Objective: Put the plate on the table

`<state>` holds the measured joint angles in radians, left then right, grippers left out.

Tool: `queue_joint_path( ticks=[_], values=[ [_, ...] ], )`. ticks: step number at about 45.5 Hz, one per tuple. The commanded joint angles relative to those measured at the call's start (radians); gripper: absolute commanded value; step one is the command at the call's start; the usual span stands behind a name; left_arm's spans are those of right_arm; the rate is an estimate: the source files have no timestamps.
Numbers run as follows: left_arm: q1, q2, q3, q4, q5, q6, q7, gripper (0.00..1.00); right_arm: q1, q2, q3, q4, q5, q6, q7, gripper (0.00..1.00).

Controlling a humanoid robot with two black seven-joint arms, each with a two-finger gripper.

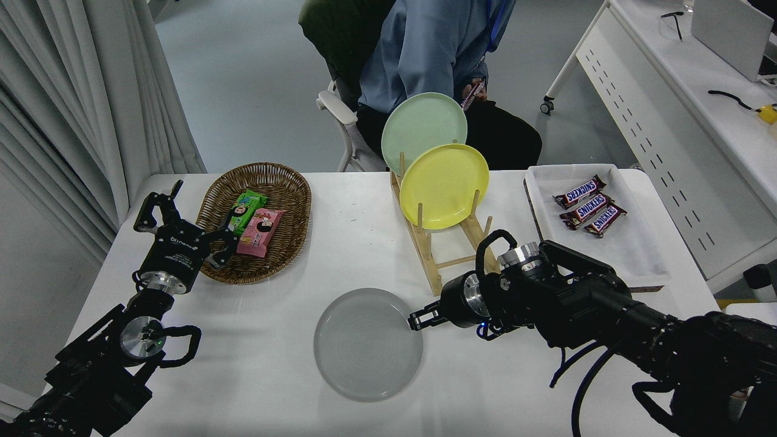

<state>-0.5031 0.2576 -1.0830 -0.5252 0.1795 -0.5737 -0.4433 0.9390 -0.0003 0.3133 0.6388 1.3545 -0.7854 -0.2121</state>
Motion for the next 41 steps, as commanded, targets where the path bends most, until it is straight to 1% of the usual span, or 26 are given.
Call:
queue_joint_path(
  ticks=[1, 41],
  values=[
    [0.0, 0.0, 0.0, -0.001, 0.0, 0.0, 0.0, 1.0, -0.003, 0.0, 0.001, -0.004, -0.002, 0.0, -0.001, 0.0],
    [0.0, 0.0, 0.0, -0.001, 0.0, 0.0, 0.0, 1.0, -0.014, 0.0, -0.008, -0.004, -0.012, 0.0, -0.004, 0.0]
  ],
)
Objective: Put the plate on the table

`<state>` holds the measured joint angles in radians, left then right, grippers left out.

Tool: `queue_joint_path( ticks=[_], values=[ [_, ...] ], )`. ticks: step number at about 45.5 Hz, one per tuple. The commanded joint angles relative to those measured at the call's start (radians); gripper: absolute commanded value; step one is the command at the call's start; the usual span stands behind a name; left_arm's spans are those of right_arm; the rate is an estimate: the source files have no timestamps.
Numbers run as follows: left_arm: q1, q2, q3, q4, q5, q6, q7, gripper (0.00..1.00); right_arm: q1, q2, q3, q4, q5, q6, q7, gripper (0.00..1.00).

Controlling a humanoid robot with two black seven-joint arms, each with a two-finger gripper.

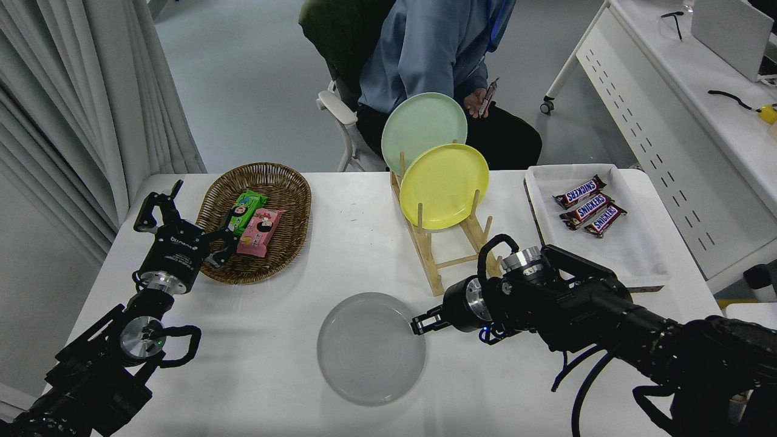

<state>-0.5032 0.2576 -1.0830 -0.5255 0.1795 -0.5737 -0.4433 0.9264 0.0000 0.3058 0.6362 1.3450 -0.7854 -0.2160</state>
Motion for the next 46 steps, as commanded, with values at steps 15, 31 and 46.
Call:
queue_joint_path(
  ticks=[15, 31, 46],
  values=[
    [0.0, 0.0, 0.0, 0.001, 0.0, 0.0, 0.0, 1.0, 0.0, 0.0, -0.001, 0.0, -0.006, 0.0, 0.0, 0.64],
    [0.0, 0.0, 0.0, 0.001, 0.0, 0.0, 0.0, 1.0, 0.026, 0.0, -0.008, 0.072, -0.006, 0.0, -0.006, 1.0],
    [0.0, 0.0, 0.0, 0.001, 0.0, 0.0, 0.0, 1.0, 0.088, 0.0, -0.109, 0.192, -0.09, 0.304, -0.006, 1.0]
  ],
)
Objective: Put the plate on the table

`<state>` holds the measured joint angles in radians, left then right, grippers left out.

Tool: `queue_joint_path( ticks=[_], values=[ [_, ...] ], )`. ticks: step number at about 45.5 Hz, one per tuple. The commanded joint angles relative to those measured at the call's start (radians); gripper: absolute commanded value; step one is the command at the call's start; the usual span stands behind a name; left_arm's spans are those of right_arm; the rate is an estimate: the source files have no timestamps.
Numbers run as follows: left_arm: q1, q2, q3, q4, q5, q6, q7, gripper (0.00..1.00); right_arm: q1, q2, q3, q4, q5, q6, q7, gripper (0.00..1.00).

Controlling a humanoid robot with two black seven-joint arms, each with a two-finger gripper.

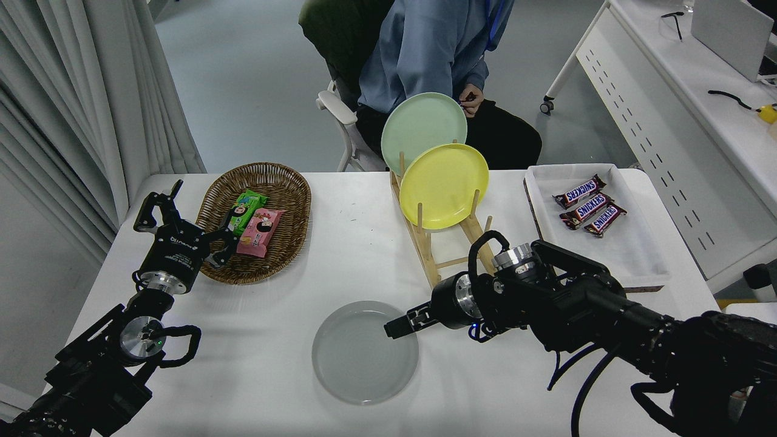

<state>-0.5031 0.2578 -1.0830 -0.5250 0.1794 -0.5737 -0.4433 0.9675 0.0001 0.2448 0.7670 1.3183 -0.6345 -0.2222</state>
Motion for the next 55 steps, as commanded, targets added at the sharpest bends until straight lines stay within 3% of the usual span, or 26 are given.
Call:
queue_joint_path(
  ticks=[1, 14, 24, 29, 36, 44, 55],
  values=[
    [0.0, 0.0, 0.0, 0.0, 0.0, 0.0, 0.0, 1.0, 0.052, 0.0, -0.048, 0.061, -0.074, 0.165, 0.0, 1.0],
    [0.0, 0.0, 0.0, -0.001, 0.0, 0.0, 0.0, 1.0, 0.135, 0.0, -0.051, 0.106, -0.286, 0.357, 0.003, 1.0],
    [0.0, 0.0, 0.0, -0.001, 0.0, 0.0, 0.0, 1.0, 0.165, -0.002, 0.011, 0.103, -0.715, 0.375, 0.012, 1.0],
    [0.0, 0.0, 0.0, 0.0, 0.0, 0.0, 0.0, 1.0, 0.163, -0.012, 0.093, 0.098, -0.878, 0.493, 0.012, 1.0],
    [0.0, 0.0, 0.0, 0.0, 0.0, 0.0, 0.0, 1.0, 0.155, -0.018, 0.174, 0.1, -0.91, 0.691, 0.012, 1.0],
    [0.0, 0.0, 0.0, 0.0, 0.0, 0.0, 0.0, 1.0, 0.14, -0.068, 0.191, 0.081, -0.984, 0.748, 0.017, 1.0],
    [0.0, 0.0, 0.0, -0.001, 0.0, 0.0, 0.0, 1.0, 0.091, -0.13, 0.421, 0.005, -1.264, 0.858, 0.182, 1.0]
  ],
)
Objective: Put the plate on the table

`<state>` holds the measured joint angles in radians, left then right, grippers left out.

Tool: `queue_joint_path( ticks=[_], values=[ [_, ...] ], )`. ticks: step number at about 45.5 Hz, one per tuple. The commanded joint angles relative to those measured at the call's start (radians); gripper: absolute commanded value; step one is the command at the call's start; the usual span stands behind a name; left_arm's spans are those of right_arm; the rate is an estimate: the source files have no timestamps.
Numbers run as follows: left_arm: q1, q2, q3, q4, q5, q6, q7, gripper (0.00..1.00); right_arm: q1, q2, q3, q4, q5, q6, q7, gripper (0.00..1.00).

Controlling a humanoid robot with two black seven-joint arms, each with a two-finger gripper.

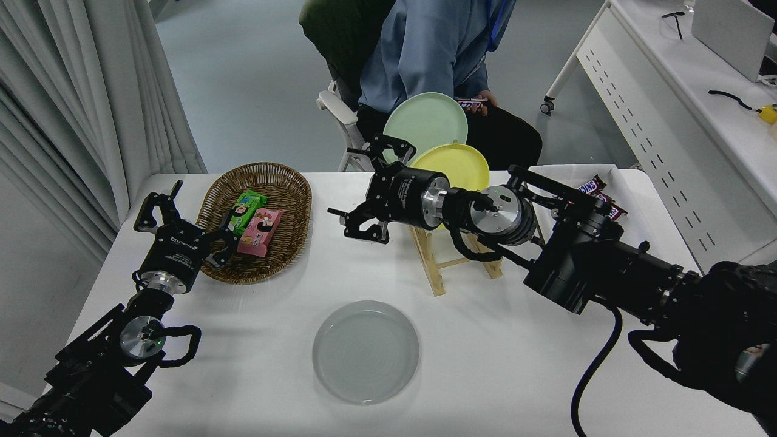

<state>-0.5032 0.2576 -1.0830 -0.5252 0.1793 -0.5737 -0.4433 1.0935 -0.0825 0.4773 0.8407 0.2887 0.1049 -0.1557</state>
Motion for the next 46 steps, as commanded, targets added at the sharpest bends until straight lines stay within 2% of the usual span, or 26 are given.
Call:
queue_joint_path(
  ticks=[1, 12, 24, 32, 40, 46],
  values=[
    [0.0, 0.0, 0.0, 0.001, 0.0, 0.0, 0.0, 1.0, -0.037, -0.048, 0.214, -0.086, -0.25, 0.124, 0.134, 1.0],
    [0.0, 0.0, 0.0, -0.001, 0.0, 0.0, 0.0, 1.0, -0.102, -0.063, 0.348, -0.221, -0.279, 0.142, 0.22, 1.0],
    [0.0, 0.0, 0.0, 0.001, 0.0, 0.0, 0.0, 1.0, -0.282, -0.097, 0.497, -0.276, -0.278, 0.144, 0.225, 1.0],
    [0.0, 0.0, 0.0, -0.001, 0.0, 0.0, 0.0, 1.0, -0.374, -0.115, 0.518, -0.281, -0.279, 0.171, 0.235, 1.0],
    [0.0, 0.0, 0.0, 0.001, 0.0, 0.0, 0.0, 1.0, -0.394, -0.112, 0.57, -0.29, -0.279, 0.171, 0.33, 1.0],
    [0.0, 0.0, 0.0, 0.001, 0.0, 0.0, 0.0, 1.0, -0.399, -0.079, 0.59, -0.367, -0.279, 0.174, 0.338, 1.0]
  ],
)
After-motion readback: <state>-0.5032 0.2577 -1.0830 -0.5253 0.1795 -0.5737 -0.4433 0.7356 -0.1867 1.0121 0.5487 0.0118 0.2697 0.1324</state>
